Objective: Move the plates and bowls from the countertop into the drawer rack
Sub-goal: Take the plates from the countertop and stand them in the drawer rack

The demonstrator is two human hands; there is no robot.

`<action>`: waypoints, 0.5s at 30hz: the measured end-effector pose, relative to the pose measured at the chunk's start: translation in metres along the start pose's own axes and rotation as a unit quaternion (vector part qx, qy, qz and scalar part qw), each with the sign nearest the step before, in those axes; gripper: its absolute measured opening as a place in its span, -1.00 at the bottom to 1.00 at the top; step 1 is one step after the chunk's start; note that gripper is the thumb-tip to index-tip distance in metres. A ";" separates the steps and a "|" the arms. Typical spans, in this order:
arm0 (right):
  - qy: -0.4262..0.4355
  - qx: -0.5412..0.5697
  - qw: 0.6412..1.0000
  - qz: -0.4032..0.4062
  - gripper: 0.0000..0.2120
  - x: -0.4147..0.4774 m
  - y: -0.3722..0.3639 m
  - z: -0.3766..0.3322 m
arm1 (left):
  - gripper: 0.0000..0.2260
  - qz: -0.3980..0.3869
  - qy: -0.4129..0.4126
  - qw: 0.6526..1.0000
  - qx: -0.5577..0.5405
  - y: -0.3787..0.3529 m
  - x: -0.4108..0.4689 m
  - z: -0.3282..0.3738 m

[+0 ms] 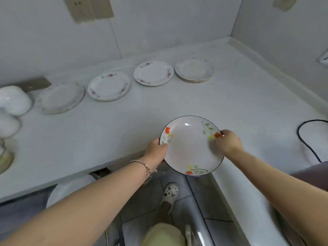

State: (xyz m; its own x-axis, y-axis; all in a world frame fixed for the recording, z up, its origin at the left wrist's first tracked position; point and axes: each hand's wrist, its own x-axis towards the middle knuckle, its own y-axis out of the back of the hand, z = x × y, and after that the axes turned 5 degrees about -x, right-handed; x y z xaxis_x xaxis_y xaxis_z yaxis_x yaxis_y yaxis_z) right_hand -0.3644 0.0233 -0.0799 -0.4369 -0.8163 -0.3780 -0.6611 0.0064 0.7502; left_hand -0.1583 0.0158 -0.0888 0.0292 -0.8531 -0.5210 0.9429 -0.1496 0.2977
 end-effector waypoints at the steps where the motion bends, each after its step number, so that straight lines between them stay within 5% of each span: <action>1: 0.020 -0.008 1.000 -0.017 -0.73 -0.016 -0.010 -0.006 | -0.75 0.019 0.010 1.000 -0.010 0.014 -0.018 -0.015; 6: 0.091 -0.066 0.986 -0.121 -0.82 -0.097 -0.069 -0.027 | -0.81 0.092 0.085 0.989 -0.075 0.078 -0.095 -0.087; 15: 0.155 -0.101 0.950 -0.250 -0.67 -0.225 -0.196 -0.073 | -0.88 0.216 0.198 0.951 -0.095 0.205 -0.174 -0.221</action>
State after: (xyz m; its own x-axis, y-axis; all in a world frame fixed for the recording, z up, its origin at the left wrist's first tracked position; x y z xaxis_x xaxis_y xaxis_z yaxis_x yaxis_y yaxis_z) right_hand -0.0918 0.1638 -0.1020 0.1228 -0.8190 -0.5605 -0.5938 -0.5132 0.6198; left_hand 0.1035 0.2441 -0.1142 0.5152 -0.5530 -0.6548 0.8562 0.2969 0.4229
